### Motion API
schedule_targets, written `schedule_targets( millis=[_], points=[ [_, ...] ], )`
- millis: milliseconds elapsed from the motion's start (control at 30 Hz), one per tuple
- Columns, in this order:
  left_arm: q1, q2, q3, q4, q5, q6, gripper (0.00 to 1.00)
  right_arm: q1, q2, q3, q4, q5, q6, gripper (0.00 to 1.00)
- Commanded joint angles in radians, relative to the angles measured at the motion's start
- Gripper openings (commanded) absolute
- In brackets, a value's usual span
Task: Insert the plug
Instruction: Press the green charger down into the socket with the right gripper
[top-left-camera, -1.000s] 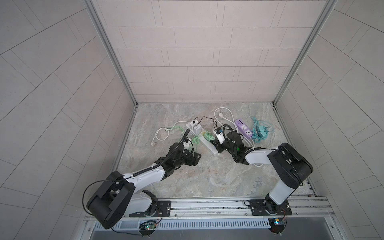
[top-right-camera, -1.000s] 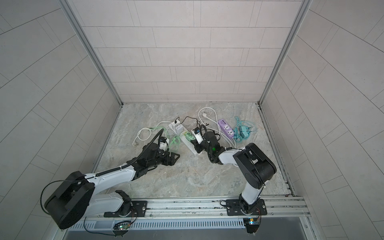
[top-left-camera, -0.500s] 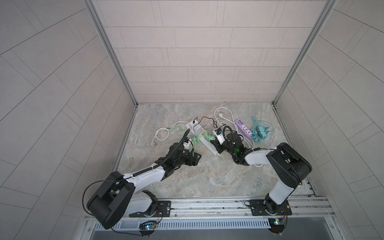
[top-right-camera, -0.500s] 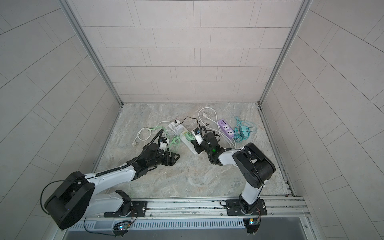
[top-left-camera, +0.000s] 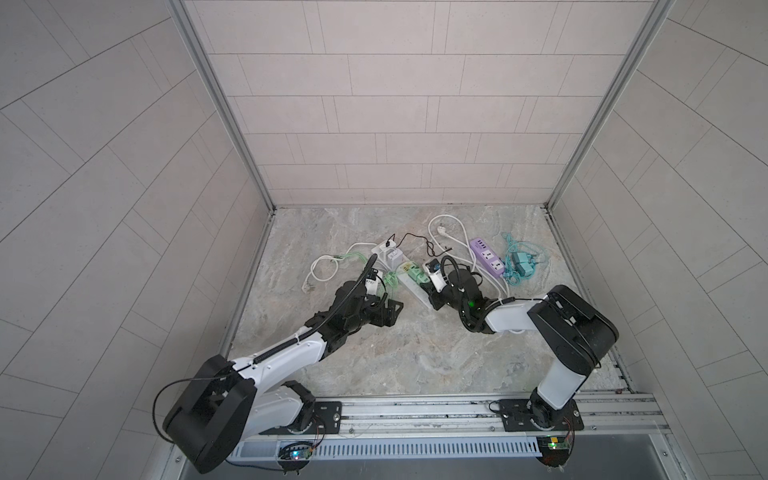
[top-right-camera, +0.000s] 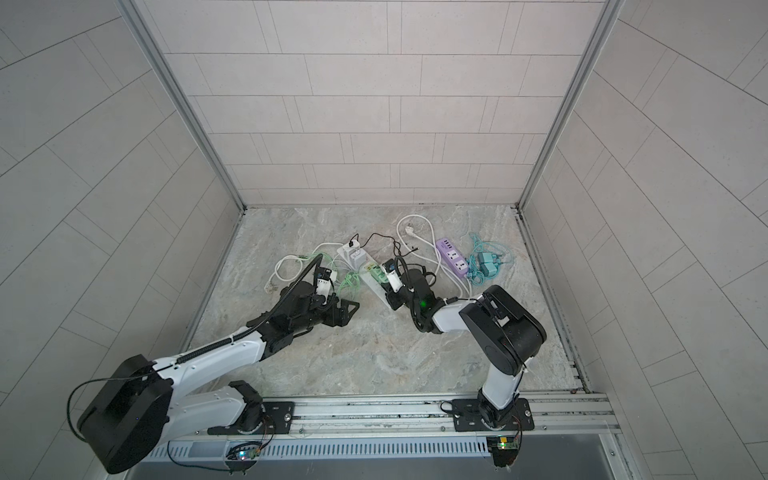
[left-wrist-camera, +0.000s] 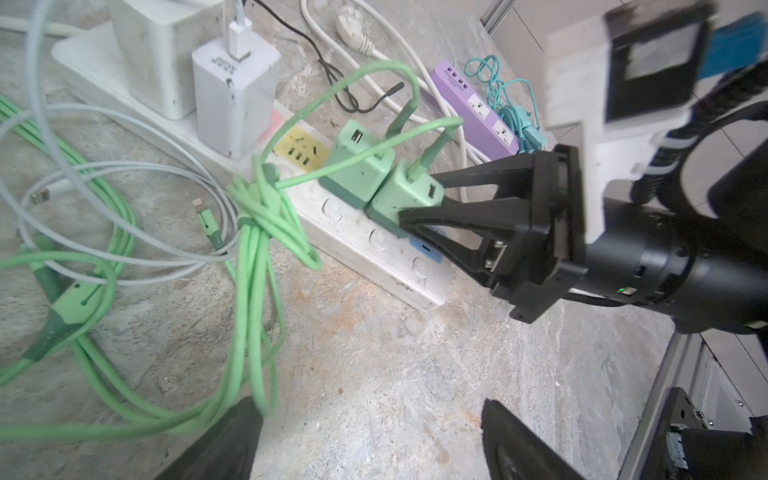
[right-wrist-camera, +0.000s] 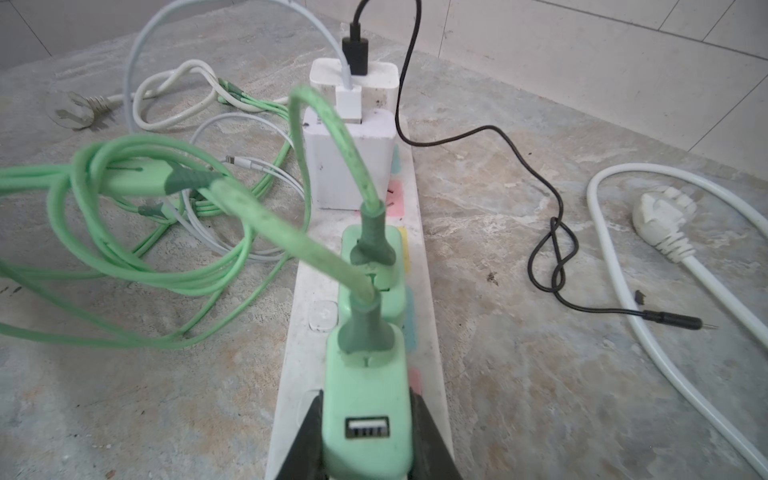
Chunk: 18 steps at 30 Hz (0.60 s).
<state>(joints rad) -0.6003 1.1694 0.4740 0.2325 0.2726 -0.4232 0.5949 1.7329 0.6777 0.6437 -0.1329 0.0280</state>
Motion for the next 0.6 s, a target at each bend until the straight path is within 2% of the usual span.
schedule_targets(
  millis=[0, 300, 400, 567],
  points=[
    [0.005, -0.035, 0.029, -0.034, -0.01, 0.023, 0.88, 0.017, 0.048, 0.008, -0.2, 0.019, -0.005, 0.01],
    [0.005, -0.105, 0.034, -0.075, -0.086, 0.025, 0.94, 0.021, 0.136, 0.044, -0.243, 0.01, 0.025, 0.02],
    [0.006, -0.119, 0.034, -0.128, -0.18, 0.014, 0.96, 0.028, 0.158, 0.082, -0.268, 0.009, 0.028, 0.02],
    [0.014, -0.192, 0.032, -0.231, -0.321, -0.013, 1.0, 0.057, 0.211, 0.238, -0.43, 0.007, 0.03, 0.03]
  ],
)
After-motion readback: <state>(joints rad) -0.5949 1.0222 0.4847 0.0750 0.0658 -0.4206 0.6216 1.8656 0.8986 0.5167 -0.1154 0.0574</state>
